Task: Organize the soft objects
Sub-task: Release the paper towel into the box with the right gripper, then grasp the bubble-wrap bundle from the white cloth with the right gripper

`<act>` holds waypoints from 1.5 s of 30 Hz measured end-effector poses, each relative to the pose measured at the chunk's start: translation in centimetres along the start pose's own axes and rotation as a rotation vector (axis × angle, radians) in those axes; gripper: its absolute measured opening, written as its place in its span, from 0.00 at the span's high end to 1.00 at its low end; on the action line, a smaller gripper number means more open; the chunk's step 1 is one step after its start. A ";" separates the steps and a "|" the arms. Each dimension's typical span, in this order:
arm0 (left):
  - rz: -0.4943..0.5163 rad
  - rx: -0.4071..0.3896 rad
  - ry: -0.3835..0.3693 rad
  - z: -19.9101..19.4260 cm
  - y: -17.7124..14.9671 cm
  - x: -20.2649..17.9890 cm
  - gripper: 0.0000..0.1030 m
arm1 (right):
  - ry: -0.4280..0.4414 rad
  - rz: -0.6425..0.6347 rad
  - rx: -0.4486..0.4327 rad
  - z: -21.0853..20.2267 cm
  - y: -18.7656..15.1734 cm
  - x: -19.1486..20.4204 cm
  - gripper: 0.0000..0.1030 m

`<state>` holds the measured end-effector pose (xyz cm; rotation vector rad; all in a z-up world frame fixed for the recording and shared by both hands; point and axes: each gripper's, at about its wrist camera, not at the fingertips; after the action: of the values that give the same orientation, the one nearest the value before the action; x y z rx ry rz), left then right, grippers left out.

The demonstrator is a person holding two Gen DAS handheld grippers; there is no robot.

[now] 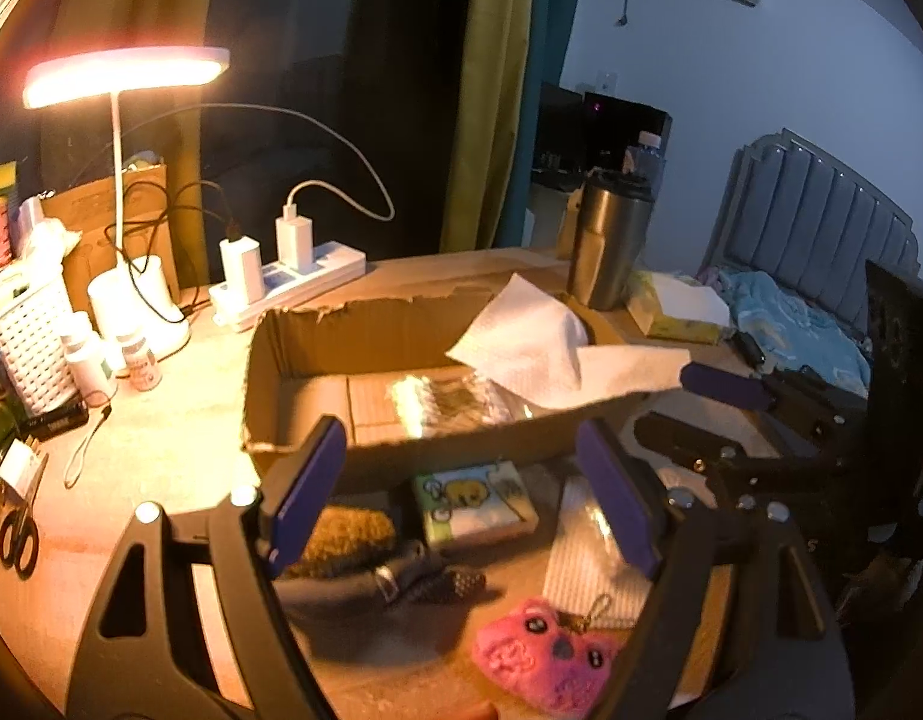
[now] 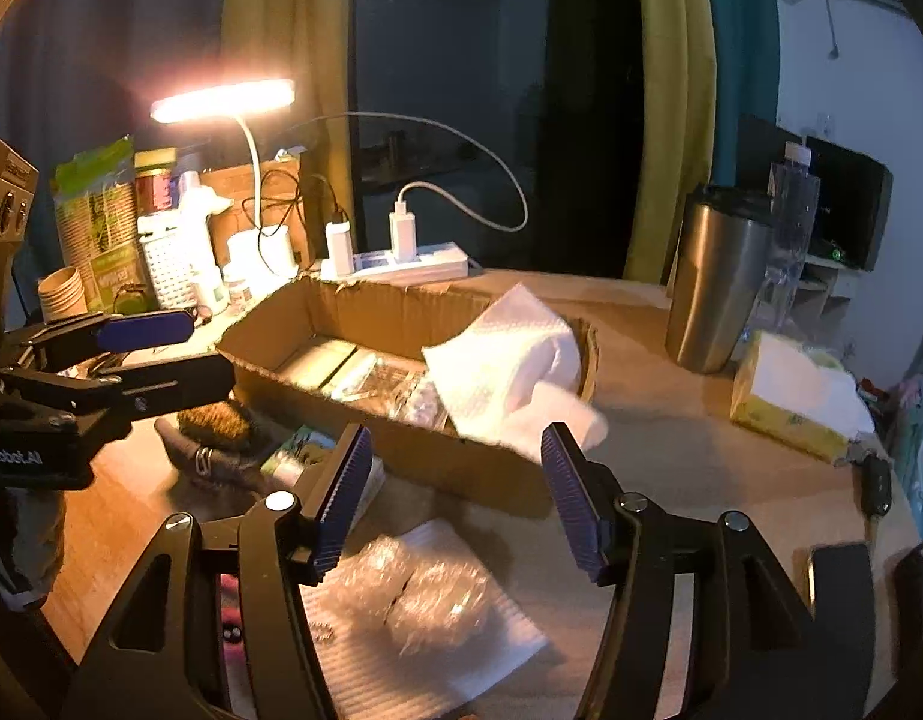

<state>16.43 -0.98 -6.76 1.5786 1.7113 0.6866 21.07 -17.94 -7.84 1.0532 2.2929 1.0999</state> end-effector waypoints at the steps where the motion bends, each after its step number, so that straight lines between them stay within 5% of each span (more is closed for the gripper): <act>1: 0.001 0.001 0.002 -0.2 -0.3 -0.1 0.21 | 0.001 0.001 0.005 0.0 -0.3 0.1 0.40; 21: -0.002 0.144 -0.048 1.1 -6.0 -1.4 0.21 | 0.031 0.026 0.103 0.7 -3.6 0.8 0.40; 45: 0.090 0.283 -0.047 3.6 -8.7 -2.9 0.22 | 0.062 0.009 0.169 2.1 -4.4 1.5 0.43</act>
<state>13.88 -5.18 -15.28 1.8595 1.7710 0.4603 19.40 -17.58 -12.64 1.1066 2.4687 0.9677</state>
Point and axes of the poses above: each gripper's, at about its wrist camera, not at the fingertips, and z roughly the way its jaws point, x to its left, y to its top, and after that the axes turned 5 degrees about x, right-handed
